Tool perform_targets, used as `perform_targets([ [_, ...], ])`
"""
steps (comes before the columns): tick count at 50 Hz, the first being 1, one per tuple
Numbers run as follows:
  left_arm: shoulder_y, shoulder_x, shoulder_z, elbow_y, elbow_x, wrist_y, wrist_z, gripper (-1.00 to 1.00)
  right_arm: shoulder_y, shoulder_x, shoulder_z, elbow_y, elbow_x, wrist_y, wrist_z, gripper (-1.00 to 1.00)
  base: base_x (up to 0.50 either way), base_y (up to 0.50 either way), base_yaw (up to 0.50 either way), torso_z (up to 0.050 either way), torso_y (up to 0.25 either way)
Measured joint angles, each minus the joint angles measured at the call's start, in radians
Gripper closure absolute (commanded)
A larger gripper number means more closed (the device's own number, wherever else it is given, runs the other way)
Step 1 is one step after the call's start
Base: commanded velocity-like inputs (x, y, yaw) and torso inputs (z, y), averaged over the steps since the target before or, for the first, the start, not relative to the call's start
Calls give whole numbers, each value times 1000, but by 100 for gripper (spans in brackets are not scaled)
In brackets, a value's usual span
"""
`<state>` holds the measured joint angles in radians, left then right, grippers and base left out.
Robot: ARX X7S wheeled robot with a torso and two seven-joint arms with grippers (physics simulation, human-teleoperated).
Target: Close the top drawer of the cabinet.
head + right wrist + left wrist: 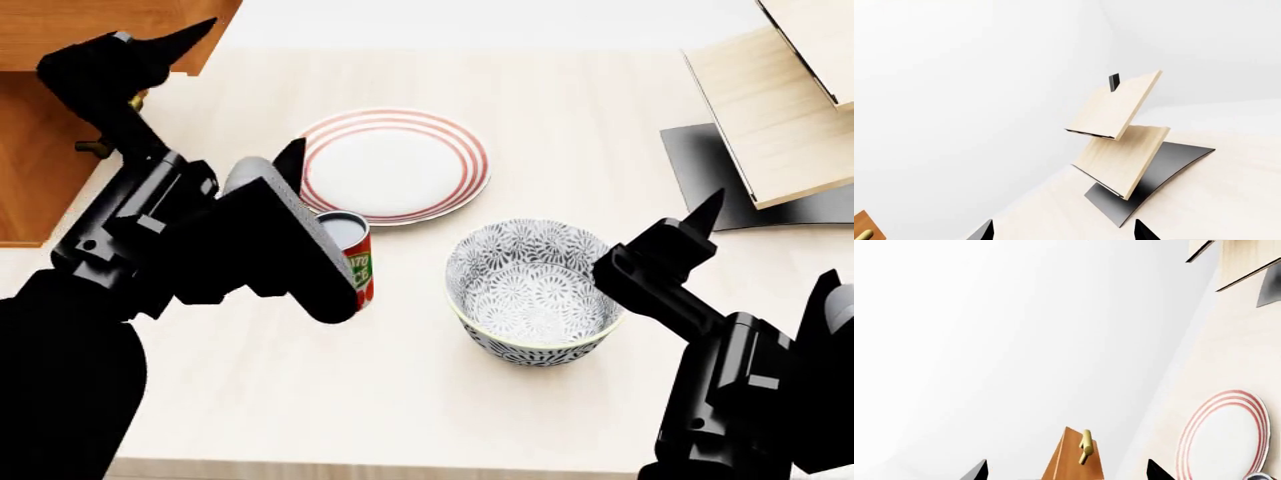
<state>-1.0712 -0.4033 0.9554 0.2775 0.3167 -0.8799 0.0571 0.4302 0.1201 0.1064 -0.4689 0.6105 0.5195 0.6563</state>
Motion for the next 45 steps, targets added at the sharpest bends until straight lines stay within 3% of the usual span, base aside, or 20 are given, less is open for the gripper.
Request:
perform_targets([
  [9, -153, 29, 194, -208, 87, 80, 73, -100, 10, 10, -2, 4, 16, 8, 12, -100, 0, 0, 0, 0, 0],
  [20, -290, 132, 363, -544, 140, 226, 115, -100, 18, 22, -1, -1, 40, 13, 21, -100, 0, 0, 0, 0, 0],
  [31, -355, 249, 433, -838, 147, 353, 80, -100, 21, 34, 1, -12, 63, 18, 31, -100, 42, 0, 0, 0, 0],
  [45, -379, 335, 467, -1015, 182, 363, 4, -100, 26, 44, -7, -16, 75, 17, 38, -100, 481, 0, 0, 0, 0],
])
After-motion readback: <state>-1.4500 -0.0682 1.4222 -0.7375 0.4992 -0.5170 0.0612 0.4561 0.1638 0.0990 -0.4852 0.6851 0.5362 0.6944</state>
